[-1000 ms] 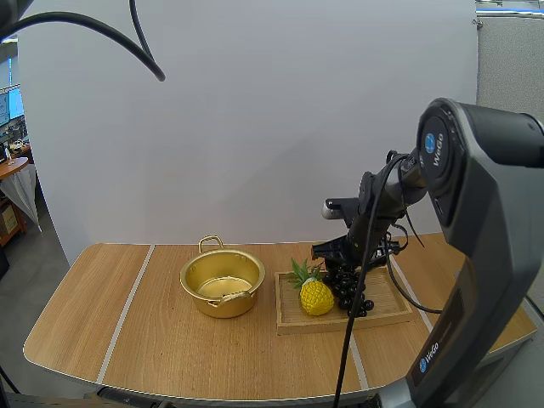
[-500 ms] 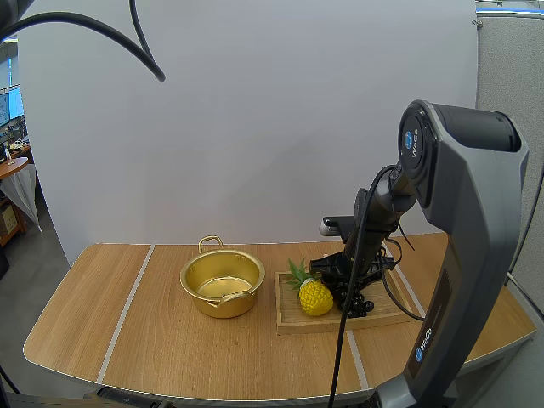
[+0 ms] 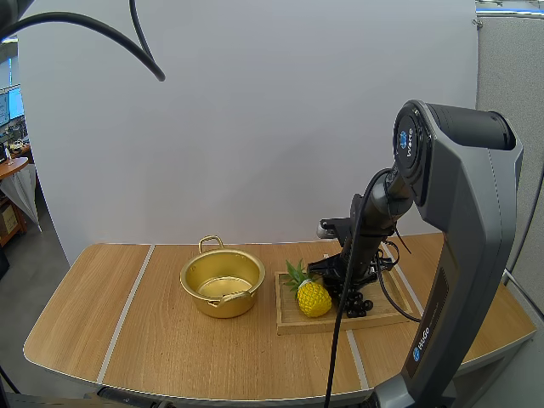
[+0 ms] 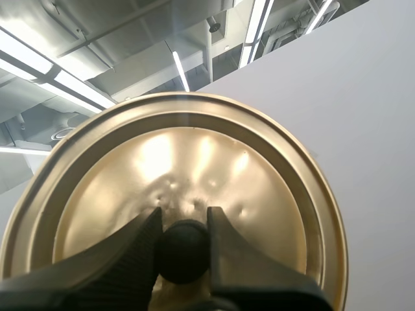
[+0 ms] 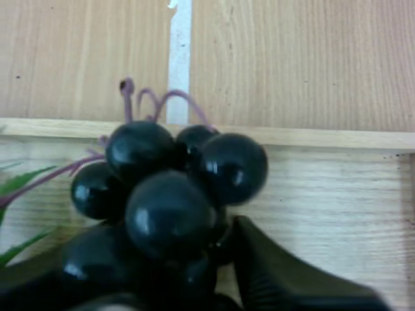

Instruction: Open the pot, put the grape inside, and close it

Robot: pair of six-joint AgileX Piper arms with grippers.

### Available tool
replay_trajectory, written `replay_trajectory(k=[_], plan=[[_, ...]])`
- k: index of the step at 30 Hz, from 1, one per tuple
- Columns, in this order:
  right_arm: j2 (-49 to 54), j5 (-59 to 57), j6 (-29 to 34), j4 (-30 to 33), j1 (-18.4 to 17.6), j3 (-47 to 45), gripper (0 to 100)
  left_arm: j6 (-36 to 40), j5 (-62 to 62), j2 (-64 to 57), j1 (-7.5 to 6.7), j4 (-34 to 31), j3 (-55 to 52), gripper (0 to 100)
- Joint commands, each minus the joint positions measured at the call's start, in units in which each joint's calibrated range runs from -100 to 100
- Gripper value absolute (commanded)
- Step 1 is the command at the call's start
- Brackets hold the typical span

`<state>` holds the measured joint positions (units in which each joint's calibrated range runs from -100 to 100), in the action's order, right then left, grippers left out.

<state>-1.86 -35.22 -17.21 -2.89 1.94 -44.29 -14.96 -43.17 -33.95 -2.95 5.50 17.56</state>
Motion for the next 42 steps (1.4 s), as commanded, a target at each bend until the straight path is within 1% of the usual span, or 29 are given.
replay_trajectory(k=[1,6,9,12,20,25,27,32,36,37,39,42], plan=[[-0.8,-0.9,0.5,2.4,0.4,-1.0,0,0.3,2.0,-0.3,-0.09,-0.3,0.4,0],[-0.3,-1.8,0.5,2.5,0.4,-1.0,0,0.3,2.0,-0.3,-0.09,-0.3,0.4,0],[2.2,-3.5,0.5,2.1,0.4,-1.0,0,0.3,2.0,-0.3,-0.09,-0.3,0.4,0],[7.1,-6.4,0.5,2.1,0.4,-0.7,0,0.3,2.0,-0.3,-0.09,-0.3,0.4,0],[24.9,-13.1,0.5,2.3,0.4,-0.1,0,0.3,2.0,-0.3,-0.09,-0.3,0.4,0],[34.2,-19.6,0.2,0.6,0.4,3.7,0,0.3,2.0,-0.3,-0.09,-0.3,0.4,0],[36.6,-22.1,-1.3,-1.7,0.4,6.1,0,0.3,2.0,-0.3,-0.09,-0.3,0.4,0],[37.9,-29.9,-9.5,-13.3,0.4,13.1,0,0.3,2.0,-0.3,-0.09,-0.3,0.4,0],[37.9,-31.8,-14.6,-20.7,0.4,16.3,0,0.3,2.0,-0.3,-0.09,-0.3,0.4,0],[37.9,-32.1,-15.0,-21.6,0.2,16.7,0,0.3,2.0,-0.3,-0.09,-0.3,0.4,0],[37.8,-32.1,-16.0,-22.6,-1.2,17.7,0,0.3,2.0,-0.3,-0.09,-0.3,0.4,0],[36.6,-31.5,-16.5,-22.6,-4.3,18.9,0,0.3,2.0,-0.3,-0.09,-0.3,0.4,0]])
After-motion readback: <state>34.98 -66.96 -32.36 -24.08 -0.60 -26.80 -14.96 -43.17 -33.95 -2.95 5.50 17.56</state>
